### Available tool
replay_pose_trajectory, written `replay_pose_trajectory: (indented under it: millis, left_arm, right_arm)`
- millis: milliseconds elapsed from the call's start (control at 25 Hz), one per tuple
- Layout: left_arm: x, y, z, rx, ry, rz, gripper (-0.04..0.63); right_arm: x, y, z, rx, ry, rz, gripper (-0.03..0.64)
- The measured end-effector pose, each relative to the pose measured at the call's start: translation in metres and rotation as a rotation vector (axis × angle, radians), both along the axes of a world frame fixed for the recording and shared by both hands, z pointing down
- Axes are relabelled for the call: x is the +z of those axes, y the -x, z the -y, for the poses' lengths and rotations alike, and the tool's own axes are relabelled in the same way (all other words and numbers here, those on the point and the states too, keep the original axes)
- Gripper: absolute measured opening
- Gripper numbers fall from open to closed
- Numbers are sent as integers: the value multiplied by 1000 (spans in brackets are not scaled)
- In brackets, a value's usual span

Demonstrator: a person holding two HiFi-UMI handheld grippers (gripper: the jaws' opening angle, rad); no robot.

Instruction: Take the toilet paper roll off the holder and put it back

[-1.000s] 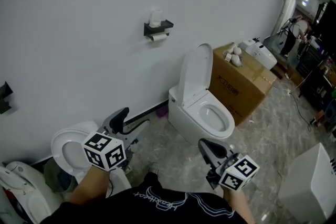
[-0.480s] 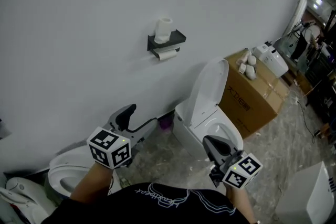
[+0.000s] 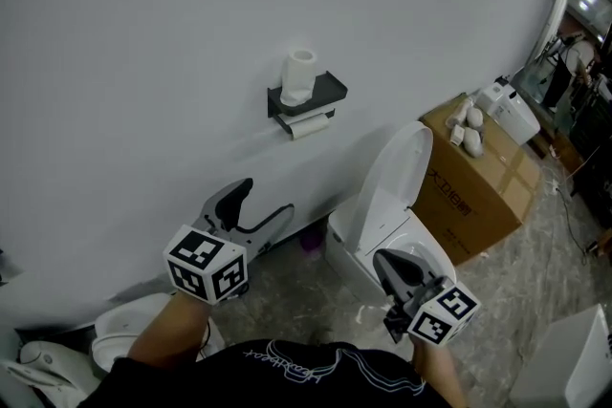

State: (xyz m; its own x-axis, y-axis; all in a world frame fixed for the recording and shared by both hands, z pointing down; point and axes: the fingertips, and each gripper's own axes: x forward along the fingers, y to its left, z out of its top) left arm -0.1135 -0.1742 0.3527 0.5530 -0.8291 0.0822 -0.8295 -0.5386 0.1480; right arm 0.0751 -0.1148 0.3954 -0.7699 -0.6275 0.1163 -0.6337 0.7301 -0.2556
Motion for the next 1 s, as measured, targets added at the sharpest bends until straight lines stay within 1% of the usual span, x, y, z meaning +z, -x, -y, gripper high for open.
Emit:
replay_pose_trajectory:
  millis: [200, 400, 720, 1000]
  left_arm:
    - [-4, -7, 31, -26, 2, -1, 341]
    - [-18, -5, 69, -112, -24, 24, 341]
    - [-27, -10, 136, -206, 4, 55, 341]
    - [-47, -11, 187, -268, -32, 82, 341]
  right_arm:
    - [-2, -7, 31, -12, -18, -23, 3]
    - [-10, -5, 72, -59, -54, -28, 3]
    - [-17, 4, 141, -174, -56, 2, 3]
    - [-40, 13, 188, -266, -116, 8, 3]
